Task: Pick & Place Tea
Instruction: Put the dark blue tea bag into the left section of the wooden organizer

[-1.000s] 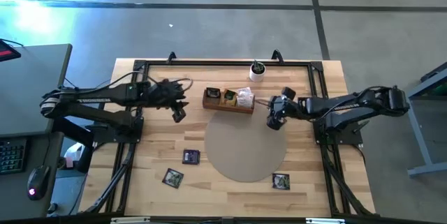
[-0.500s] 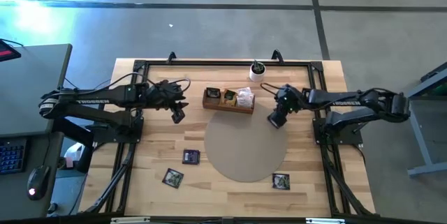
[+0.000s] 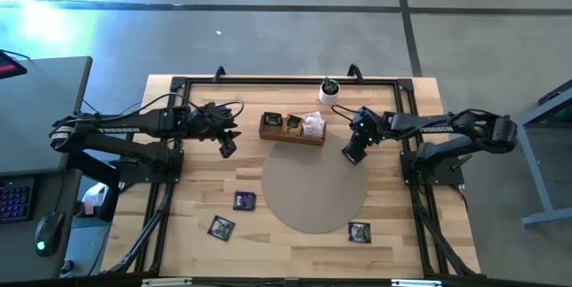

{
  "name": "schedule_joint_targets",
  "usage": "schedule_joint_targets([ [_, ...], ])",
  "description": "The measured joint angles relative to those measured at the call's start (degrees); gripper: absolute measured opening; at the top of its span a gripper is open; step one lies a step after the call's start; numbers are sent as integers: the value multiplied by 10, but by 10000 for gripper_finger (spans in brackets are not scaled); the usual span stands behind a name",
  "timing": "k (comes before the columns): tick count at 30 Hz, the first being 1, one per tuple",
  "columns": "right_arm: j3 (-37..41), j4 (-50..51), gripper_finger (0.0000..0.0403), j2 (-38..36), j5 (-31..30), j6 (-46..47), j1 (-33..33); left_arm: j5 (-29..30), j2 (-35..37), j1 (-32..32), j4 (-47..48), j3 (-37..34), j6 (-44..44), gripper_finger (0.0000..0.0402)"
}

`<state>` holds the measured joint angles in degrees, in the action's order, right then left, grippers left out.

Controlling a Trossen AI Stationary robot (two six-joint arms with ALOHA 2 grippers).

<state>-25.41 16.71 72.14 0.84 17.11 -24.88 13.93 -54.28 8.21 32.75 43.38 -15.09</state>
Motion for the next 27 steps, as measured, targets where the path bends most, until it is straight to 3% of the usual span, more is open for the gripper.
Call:
schedule_joint_targets([
  [12,-2,-5,127,37,26,7,-1,1,0,0,-1,0,3,137],
  [16,-2,-5,98,38,27,7,0,1,0,0,-1,0,4,137],
  [22,-1,-9,14,39,16,-30,1,1,0,0,-1,0,5,137],
  [27,0,-18,15,34,25,-36,1,1,0,0,0,0,5,137],
])
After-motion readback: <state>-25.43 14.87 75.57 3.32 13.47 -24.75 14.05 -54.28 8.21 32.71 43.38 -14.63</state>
